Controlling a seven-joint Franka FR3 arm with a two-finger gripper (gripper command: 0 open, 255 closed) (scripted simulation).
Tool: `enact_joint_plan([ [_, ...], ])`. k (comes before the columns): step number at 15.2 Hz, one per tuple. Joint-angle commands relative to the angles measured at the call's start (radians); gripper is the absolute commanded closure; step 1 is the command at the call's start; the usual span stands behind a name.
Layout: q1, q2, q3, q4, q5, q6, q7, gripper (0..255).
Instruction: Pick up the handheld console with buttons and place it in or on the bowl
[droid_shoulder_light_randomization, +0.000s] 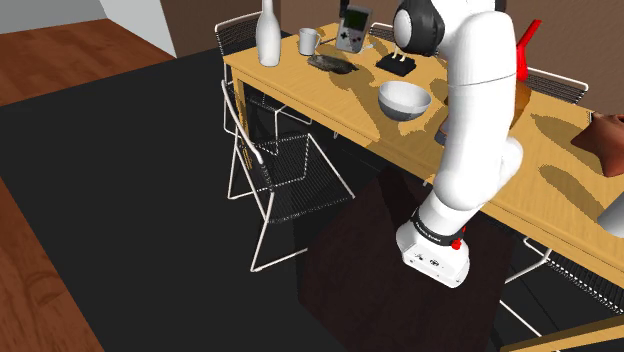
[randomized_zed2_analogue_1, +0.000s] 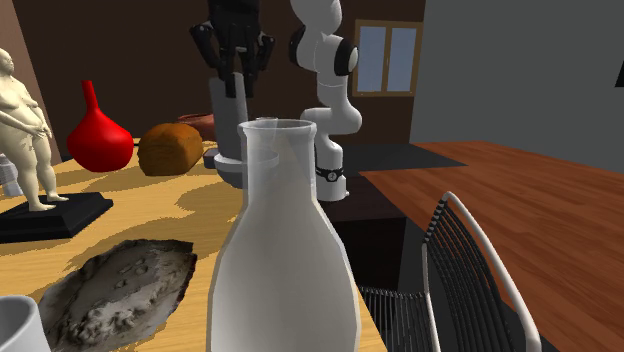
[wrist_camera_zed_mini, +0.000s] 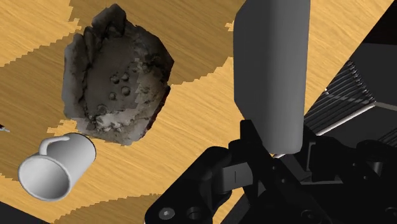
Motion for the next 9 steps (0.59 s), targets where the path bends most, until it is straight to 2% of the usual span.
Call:
enact_joint_plan([
  [1,0.021,-0.060,-0.010,-0.077,-0.020,0.016,-0.009,255],
  [4,0.088,-0.237,-0.036,-0.325,-0.089,0.094,-0.021,255],
  [9,0.139,-0.473,-0.046,-0.593,-0.197,0.149,-0.014,255],
])
